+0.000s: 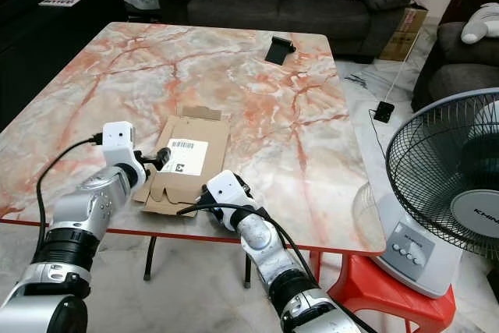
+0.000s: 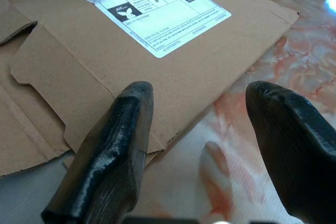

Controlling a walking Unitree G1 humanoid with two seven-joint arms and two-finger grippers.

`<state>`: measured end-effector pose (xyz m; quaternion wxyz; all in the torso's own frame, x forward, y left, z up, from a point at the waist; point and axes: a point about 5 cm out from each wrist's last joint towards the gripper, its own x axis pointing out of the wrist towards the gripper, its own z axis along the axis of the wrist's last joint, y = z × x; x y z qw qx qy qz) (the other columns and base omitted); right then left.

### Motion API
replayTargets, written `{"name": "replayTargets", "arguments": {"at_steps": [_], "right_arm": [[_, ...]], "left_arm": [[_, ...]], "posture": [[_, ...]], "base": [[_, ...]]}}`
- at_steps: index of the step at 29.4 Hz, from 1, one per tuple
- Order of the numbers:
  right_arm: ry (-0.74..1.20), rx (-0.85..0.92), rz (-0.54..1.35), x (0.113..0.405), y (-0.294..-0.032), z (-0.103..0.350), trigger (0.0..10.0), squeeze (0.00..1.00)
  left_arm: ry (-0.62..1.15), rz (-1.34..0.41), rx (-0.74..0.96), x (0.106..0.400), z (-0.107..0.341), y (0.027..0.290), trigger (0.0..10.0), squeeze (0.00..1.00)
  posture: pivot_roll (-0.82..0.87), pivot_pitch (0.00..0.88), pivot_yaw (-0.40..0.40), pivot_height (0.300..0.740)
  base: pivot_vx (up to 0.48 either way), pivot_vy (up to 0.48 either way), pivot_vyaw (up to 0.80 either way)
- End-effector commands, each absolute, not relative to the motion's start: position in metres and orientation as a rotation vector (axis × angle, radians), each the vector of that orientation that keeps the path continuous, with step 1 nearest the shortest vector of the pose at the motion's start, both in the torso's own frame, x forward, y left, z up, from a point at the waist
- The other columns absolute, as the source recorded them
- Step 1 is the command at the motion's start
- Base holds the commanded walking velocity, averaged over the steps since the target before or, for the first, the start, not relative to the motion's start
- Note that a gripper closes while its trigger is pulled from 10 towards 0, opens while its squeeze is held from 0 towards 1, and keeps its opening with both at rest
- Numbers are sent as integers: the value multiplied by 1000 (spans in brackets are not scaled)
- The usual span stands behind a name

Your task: Picking trash to rubbish bin

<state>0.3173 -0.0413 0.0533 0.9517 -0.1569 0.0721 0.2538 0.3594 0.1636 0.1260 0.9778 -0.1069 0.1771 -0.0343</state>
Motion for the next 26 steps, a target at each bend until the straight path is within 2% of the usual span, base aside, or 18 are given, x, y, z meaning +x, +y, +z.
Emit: {"name": "replayTargets", "arguments": {"at_steps": [1, 13, 16, 26], "right_arm": [[168, -327, 522, 317, -40, 51, 10000, 0], [179, -325, 522, 316, -40, 48, 10000, 0], [180, -322, 523, 315, -40, 48, 10000, 0], [173, -320, 527, 316, -38, 49, 10000, 0]], "left_arm": [[352, -59, -242, 358, 129, 165, 10000, 0], [355, 48, -283, 355, 125, 172, 10000, 0], [350, 77, -246, 354, 127, 177, 10000, 0], [411, 4, -321, 352, 119, 168, 10000, 0]], "posture": [[38, 42, -17, 740], [36, 52, -17, 740], [36, 52, -17, 740], [36, 63, -15, 740]], "base": [[0, 0, 0], [0, 0, 0], [0, 0, 0], [0, 0, 0]]}}
